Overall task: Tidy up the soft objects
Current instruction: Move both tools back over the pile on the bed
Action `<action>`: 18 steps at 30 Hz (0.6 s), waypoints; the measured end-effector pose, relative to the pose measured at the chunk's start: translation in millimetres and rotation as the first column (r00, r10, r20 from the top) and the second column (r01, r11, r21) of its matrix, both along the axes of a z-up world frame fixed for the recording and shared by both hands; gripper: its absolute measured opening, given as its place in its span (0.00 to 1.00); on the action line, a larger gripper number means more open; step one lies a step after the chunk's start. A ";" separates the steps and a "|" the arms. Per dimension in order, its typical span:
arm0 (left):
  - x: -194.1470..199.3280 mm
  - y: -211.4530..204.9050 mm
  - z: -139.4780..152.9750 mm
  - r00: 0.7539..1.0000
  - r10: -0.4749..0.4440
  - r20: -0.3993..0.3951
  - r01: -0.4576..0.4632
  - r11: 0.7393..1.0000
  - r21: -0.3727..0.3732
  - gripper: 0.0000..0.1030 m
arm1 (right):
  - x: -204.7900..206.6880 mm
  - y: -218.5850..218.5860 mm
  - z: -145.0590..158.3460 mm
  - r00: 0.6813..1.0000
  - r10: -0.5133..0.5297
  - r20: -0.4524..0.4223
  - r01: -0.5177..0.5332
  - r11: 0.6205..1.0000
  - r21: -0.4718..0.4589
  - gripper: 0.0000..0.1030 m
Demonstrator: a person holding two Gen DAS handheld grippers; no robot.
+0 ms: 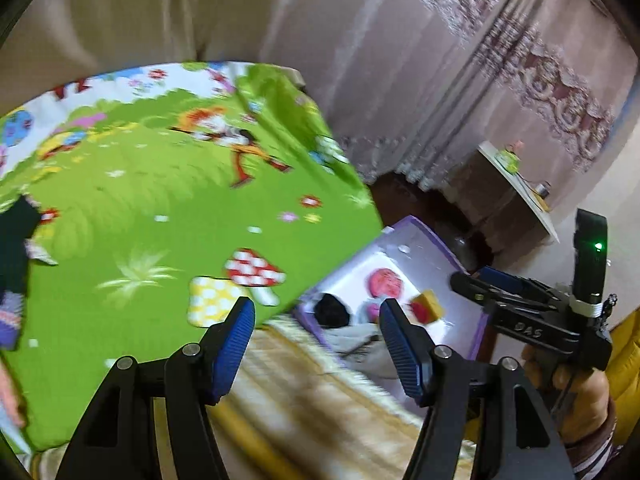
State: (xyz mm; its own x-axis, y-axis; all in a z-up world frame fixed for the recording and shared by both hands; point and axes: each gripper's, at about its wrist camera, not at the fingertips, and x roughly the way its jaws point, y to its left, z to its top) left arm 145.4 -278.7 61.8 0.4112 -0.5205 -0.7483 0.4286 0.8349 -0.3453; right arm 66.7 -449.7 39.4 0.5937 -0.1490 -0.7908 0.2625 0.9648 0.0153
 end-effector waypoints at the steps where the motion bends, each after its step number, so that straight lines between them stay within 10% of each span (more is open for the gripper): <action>1: 2.0 14.0 0.4 1.000 0.026 0.011 -0.026 1.000 0.011 0.64 | 2.2 2.4 0.1 1.000 0.006 -0.001 -0.006 1.000 0.001 0.76; 7: 14.6 97.3 -2.2 0.974 0.210 0.086 -0.218 0.971 0.096 0.64 | 16.0 29.1 3.2 0.998 0.062 0.000 -0.062 0.998 -0.001 0.76; 15: 29.0 243.6 -17.0 0.797 0.575 0.183 -0.603 0.764 0.228 0.72 | 38.5 65.4 8.6 0.990 0.143 0.002 -0.143 0.990 -0.006 0.77; 18: 29.9 273.7 -29.9 0.774 0.610 0.171 -0.632 0.727 0.268 0.74 | 47.2 80.7 11.2 0.985 0.175 0.005 -0.175 0.985 -0.003 0.77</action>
State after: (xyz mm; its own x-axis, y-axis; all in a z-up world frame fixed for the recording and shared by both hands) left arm 175.3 -5.0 31.9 0.6181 0.1081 -0.7787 -0.2095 0.9773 -0.0306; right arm 113.9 -368.9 50.6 0.6151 -0.0442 -0.7872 0.0892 0.9959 0.0138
